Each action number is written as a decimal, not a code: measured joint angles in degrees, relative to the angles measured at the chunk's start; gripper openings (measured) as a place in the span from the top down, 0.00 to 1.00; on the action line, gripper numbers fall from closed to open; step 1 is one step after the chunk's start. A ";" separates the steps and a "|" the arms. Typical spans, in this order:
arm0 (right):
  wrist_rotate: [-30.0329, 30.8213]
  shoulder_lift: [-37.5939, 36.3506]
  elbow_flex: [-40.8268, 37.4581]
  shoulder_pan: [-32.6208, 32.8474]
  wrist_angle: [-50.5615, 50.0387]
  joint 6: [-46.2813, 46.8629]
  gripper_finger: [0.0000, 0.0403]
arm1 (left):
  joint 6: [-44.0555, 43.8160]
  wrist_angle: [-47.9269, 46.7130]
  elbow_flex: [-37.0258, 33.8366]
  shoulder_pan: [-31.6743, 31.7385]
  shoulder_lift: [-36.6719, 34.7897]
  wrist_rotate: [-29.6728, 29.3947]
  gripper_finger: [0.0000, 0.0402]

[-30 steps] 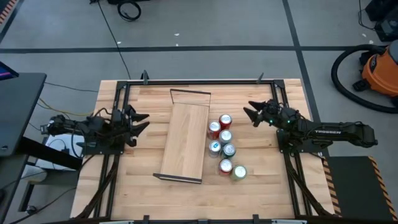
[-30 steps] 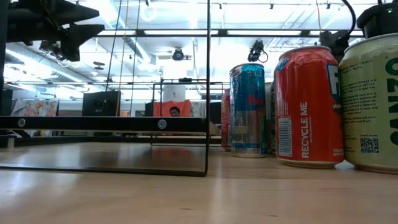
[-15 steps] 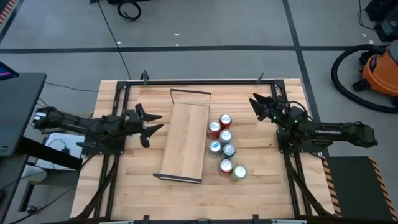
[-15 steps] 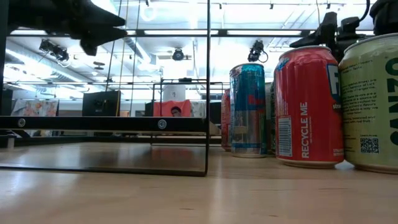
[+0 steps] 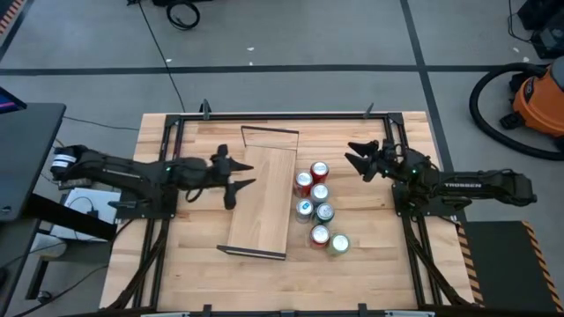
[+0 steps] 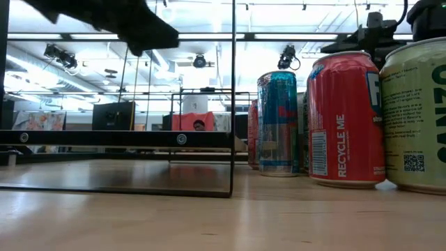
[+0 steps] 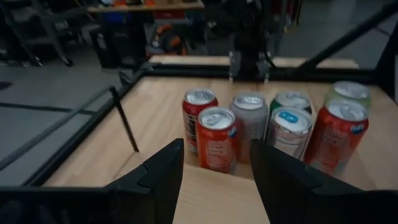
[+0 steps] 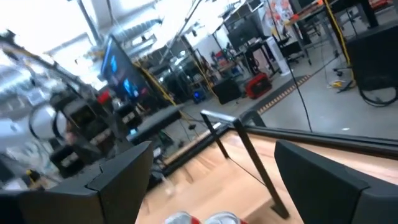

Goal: Place canned beverage on shelf
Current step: Put the top orange soda can on the shelf

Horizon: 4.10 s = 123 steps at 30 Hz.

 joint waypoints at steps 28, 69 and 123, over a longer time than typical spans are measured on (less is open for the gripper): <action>18.95 16.21 21.93 21.34 -23.02 -20.36 0.29 | 10.10 -25.61 32.88 7.85 32.24 8.25 0.33; 22.48 16.63 24.98 27.45 -42.43 -18.99 0.15 | 7.29 -29.45 52.24 11.24 53.42 20.20 0.22; 20.90 19.99 24.98 27.45 -38.09 -19.08 0.15 | 13.87 -30.04 52.35 10.49 55.37 19.42 0.24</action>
